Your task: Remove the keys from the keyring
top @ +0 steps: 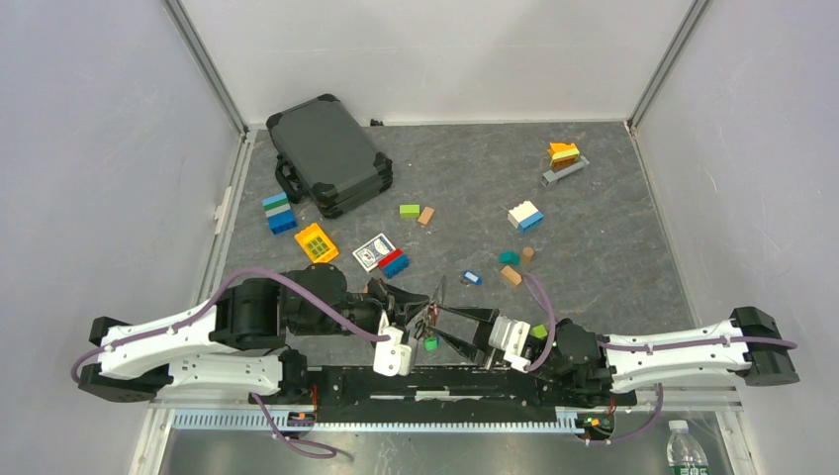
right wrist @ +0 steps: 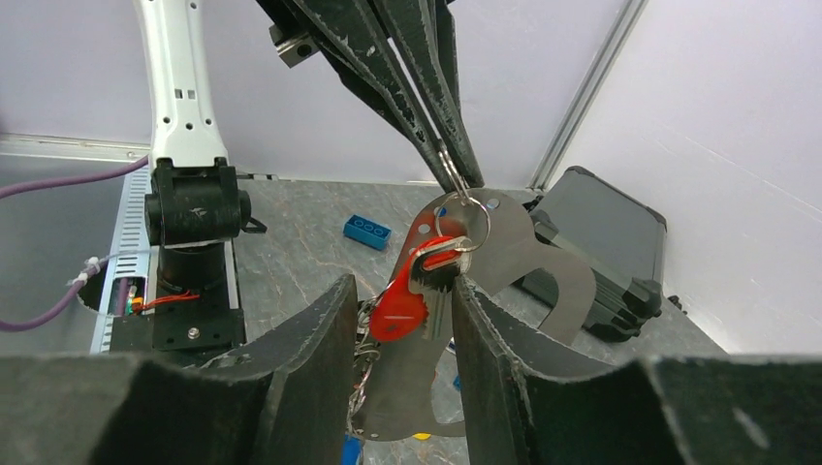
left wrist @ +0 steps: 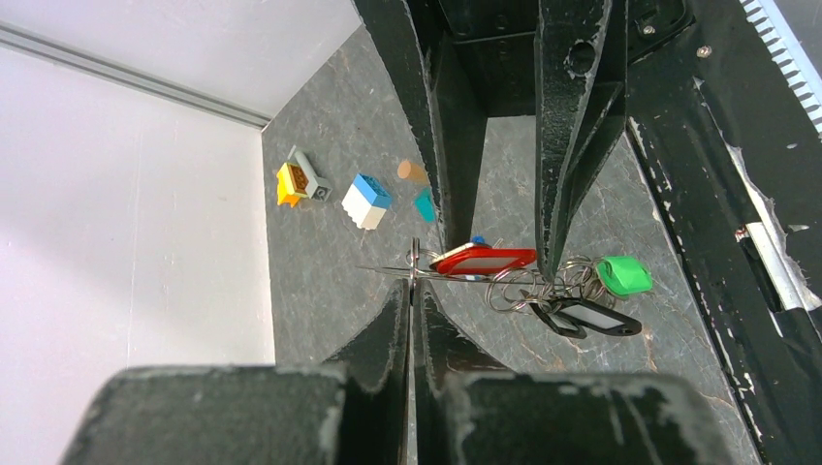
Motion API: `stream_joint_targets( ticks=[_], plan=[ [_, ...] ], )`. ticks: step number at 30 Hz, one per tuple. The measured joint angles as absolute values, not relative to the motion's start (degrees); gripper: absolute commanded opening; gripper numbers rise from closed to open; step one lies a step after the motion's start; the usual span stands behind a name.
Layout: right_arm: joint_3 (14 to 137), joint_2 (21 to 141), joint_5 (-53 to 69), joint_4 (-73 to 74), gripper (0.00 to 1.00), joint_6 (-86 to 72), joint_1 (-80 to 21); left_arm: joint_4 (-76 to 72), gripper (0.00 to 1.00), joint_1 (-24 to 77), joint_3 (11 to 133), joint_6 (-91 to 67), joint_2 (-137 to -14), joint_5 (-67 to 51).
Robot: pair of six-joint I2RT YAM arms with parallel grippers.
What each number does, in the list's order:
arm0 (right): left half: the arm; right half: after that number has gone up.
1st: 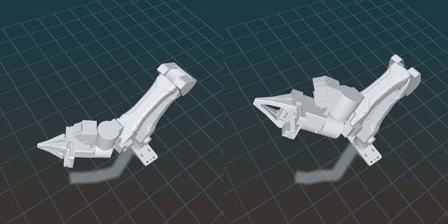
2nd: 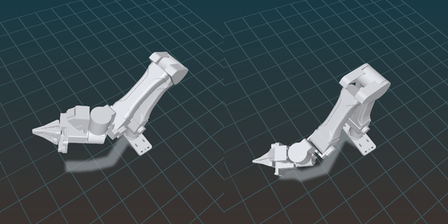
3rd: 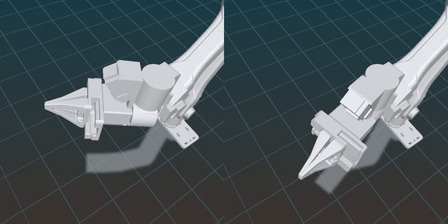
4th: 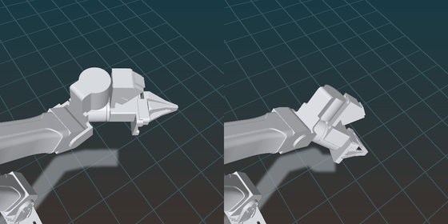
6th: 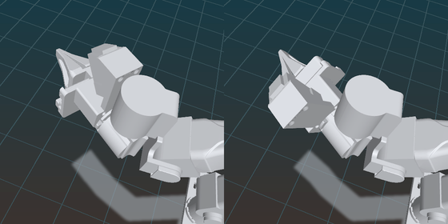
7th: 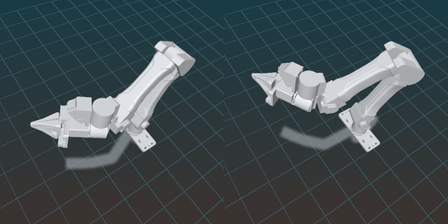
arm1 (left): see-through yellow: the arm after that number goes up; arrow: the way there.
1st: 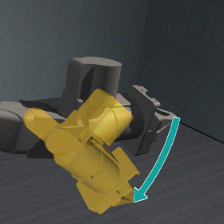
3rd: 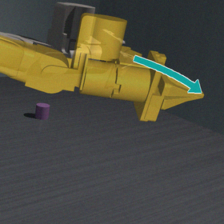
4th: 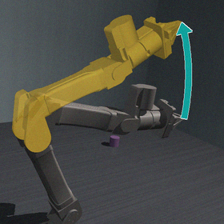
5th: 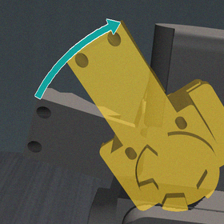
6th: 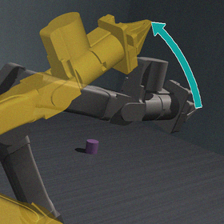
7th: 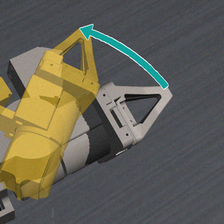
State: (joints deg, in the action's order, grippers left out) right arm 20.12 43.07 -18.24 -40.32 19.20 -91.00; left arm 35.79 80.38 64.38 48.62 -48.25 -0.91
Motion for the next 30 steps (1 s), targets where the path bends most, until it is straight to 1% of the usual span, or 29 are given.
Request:
stream_joint_targets(
  ticks=[4,17,22,25,30],
  plan=[
    [20.12,43.77,-19.05,-40.45,0.42,19.07,-91.00,35.81,0.02,80.38,64.38,48.62,-48.27,-0.89],
    [20.12,43.05,-20.56,-43.92,0.40,18.81,-91.00,35.81,0.02,80.38,64.38,48.62,-48.27,-0.89],
    [20.12,43.09,-21.89,-44.12,0.37,18.85,-91.00,35.81,0.02,80.38,64.38,48.62,-48.27,-0.89],
    [20.12,43.09,-22.41,-44.12,0.32,18.87,-91.00,35.81,0.02,80.38,64.38,48.62,-48.27,-0.89],
    [20.12,43.09,-22.83,-44.10,0.29,18.87,-91.00,35.81,0.02,80.38,64.38,48.62,-48.27,-0.89]
  ],
)
